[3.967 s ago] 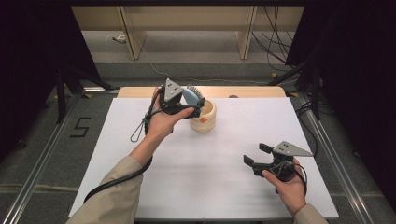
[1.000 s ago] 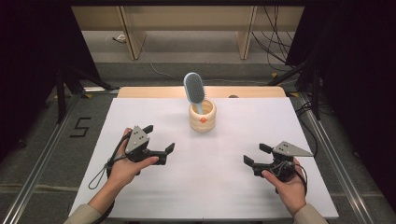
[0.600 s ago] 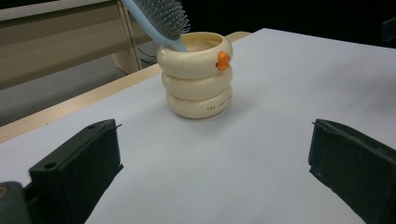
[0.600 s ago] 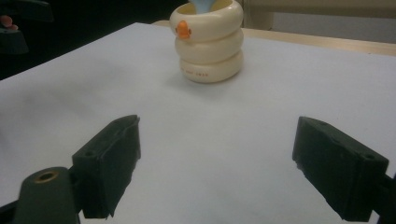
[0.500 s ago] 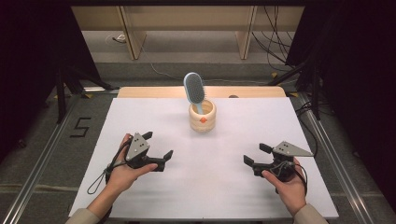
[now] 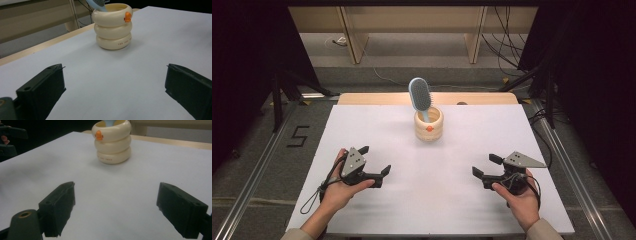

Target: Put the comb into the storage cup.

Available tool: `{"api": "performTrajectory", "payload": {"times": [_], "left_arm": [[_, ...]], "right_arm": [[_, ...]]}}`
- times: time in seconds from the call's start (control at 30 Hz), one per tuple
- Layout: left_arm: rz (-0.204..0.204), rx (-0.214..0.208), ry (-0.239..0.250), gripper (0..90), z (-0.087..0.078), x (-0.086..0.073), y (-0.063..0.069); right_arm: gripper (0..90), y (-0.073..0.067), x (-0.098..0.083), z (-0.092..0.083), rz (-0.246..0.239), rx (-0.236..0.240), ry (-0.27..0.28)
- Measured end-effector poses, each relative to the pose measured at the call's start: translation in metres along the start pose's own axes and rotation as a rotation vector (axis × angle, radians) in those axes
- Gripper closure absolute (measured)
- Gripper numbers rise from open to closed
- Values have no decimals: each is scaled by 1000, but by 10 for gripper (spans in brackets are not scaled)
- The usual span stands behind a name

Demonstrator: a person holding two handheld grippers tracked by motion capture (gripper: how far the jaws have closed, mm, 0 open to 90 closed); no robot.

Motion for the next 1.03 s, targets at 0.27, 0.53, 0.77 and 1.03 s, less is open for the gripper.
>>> {"api": "performTrajectory", "payload": {"times": [0.27, 0.53, 0.77, 1.03], "left_arm": [[-8, 11, -6, 20, -2, -6, -6], [-18, 22, -1, 20, -5, -9, -11], [-31, 20, -1, 23, -3, -12, -11], [-82, -2, 4, 39, -1, -13, -8]], "right_arm": [[161, 0, 0, 0, -1, 3, 0], [161, -1, 0, 1, -4, 6, -1], [162, -2, -1, 2, -6, 12, -4], [162, -1, -2, 3, -8, 12, -7]]}}
Point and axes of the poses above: each handheld gripper's, and its own axes: z roughly forward along the jaws, x roughly out of its top, y roughly to its right, the point moved 5 cm from there along z, roughly forward along the jaws, and after that the axes turned 14 degrees about -z, right-handed, at the moved point
